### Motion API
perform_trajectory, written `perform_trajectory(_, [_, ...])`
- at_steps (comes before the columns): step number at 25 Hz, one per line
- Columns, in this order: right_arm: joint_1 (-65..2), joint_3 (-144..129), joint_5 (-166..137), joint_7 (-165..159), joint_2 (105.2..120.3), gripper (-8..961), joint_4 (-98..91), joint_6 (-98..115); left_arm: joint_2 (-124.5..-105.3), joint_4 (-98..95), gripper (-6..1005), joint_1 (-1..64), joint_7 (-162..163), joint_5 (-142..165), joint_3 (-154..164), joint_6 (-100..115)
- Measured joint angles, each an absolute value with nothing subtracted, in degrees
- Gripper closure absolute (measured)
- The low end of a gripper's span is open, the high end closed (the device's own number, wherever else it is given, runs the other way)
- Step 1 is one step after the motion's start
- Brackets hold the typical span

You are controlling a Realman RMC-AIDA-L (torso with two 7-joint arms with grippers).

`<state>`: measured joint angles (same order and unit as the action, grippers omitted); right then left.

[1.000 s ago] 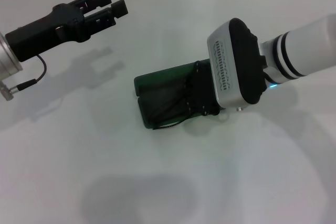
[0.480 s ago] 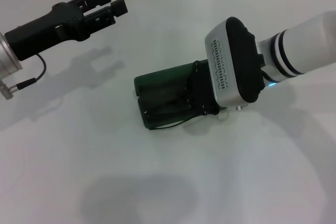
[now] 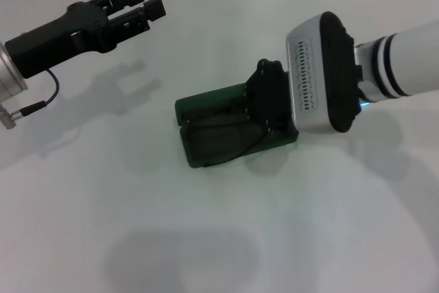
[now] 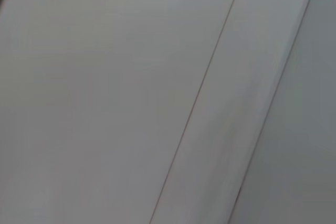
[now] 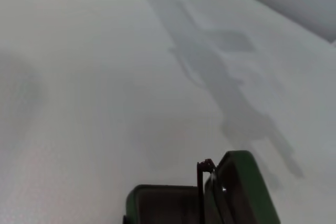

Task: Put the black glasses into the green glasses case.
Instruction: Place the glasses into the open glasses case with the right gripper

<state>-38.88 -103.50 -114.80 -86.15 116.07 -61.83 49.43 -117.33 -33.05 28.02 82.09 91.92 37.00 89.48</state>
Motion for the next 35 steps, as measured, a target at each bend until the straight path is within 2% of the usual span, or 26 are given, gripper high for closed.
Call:
perform_trajectory(19, [-36.64,-103.09,-109.84,-81.66,116.20,899,-63.99,49.29,-117.16,-33.05,290,28.19,82.09,91.73,37.00,89.48])
perform_trajectory(27, [-32.71,-103.21,-107.79,-76.87,116.18,899,-67.02,45.23,-117.07,-33.04,291,27.98,82.05,91.37,37.00,89.47])
perform_trajectory(35, [-32.21,-103.64,-107.89,-76.68,116.19,899,-67.48,44.92,-117.07,-33.04,291,27.79,81.44,91.32,37.00,89.48])
